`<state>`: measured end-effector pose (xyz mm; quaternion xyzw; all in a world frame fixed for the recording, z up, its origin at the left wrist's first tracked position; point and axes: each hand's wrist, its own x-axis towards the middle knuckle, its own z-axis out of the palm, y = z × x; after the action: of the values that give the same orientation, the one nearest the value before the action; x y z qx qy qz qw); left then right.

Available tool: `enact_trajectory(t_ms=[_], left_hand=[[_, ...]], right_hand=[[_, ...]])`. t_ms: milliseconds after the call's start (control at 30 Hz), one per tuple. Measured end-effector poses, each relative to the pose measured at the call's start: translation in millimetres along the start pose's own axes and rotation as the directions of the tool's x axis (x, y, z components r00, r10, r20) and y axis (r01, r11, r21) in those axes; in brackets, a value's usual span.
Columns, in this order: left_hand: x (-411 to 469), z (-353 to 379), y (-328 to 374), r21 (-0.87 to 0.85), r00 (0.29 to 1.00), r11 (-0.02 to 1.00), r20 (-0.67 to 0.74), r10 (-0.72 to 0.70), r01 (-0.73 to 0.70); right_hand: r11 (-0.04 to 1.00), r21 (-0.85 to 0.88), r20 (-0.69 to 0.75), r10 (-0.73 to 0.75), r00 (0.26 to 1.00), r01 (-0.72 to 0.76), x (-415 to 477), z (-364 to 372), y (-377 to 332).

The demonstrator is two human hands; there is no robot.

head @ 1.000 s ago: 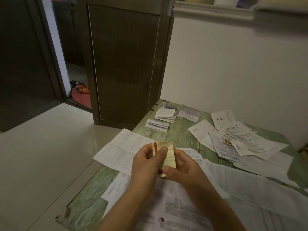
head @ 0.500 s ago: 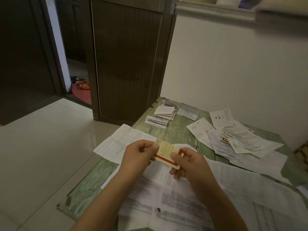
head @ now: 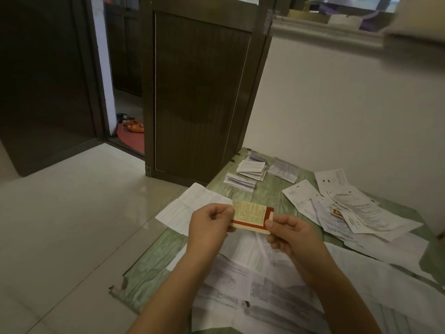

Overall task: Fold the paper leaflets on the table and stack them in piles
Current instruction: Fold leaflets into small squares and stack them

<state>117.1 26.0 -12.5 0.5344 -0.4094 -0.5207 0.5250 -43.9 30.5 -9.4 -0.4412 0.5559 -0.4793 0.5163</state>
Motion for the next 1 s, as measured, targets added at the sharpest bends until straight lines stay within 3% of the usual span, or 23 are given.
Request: enact_trajectory(t_ms=[100, 233, 300, 433, 533, 600, 833, 933, 1000], left_hand=[[9, 0, 1, -0.031, 0.996, 0.996, -0.031, -0.082, 0.081], [22, 0, 3, -0.061, 0.983, 0.983, -0.051, -0.178, 0.174], [30, 0, 6, -0.086, 0.98, 0.978, -0.052, -0.195, 0.19], [44, -1, 16, -0.147, 0.966, 0.958, -0.039, -0.255, 0.247], [56, -3, 18, -0.167, 0.959, 0.948, -0.036, -0.282, 0.272], [61, -4, 18, -0.162, 0.954, 0.943, -0.026, -0.3, 0.292], [65, -6, 16, -0.152, 0.956, 0.944, 0.017, -0.294, 0.293], [61, -6, 17, -0.133, 0.96, 0.951, 0.003, -0.28, 0.277], [58, -5, 15, -0.095, 0.963, 0.959, -0.016, -0.27, 0.268]], right_hand=[[0.996, 0.081, -0.075, 0.051, 0.996, -0.045, 21, -3, -15], [0.936, 0.332, -0.166, 0.182, 0.969, -0.119, 77, 4, -26], [0.922, 0.351, -0.184, 0.239, 0.953, -0.163, 105, 12, -26], [0.959, 0.152, -0.259, 0.271, 0.927, -0.238, 151, 26, -22], [0.947, -0.163, -0.421, 0.188, 0.887, -0.278, 175, 36, -8], [0.919, -0.281, -0.463, 0.124, 0.878, -0.278, 181, 38, 1], [0.929, -0.315, -0.419, 0.045, 0.907, -0.191, 167, 33, -3], [0.958, -0.275, -0.352, -0.017, 0.936, -0.086, 140, 20, -18], [0.939, -0.343, -0.262, -0.073, 0.962, -0.022, 113, 8, -27]])
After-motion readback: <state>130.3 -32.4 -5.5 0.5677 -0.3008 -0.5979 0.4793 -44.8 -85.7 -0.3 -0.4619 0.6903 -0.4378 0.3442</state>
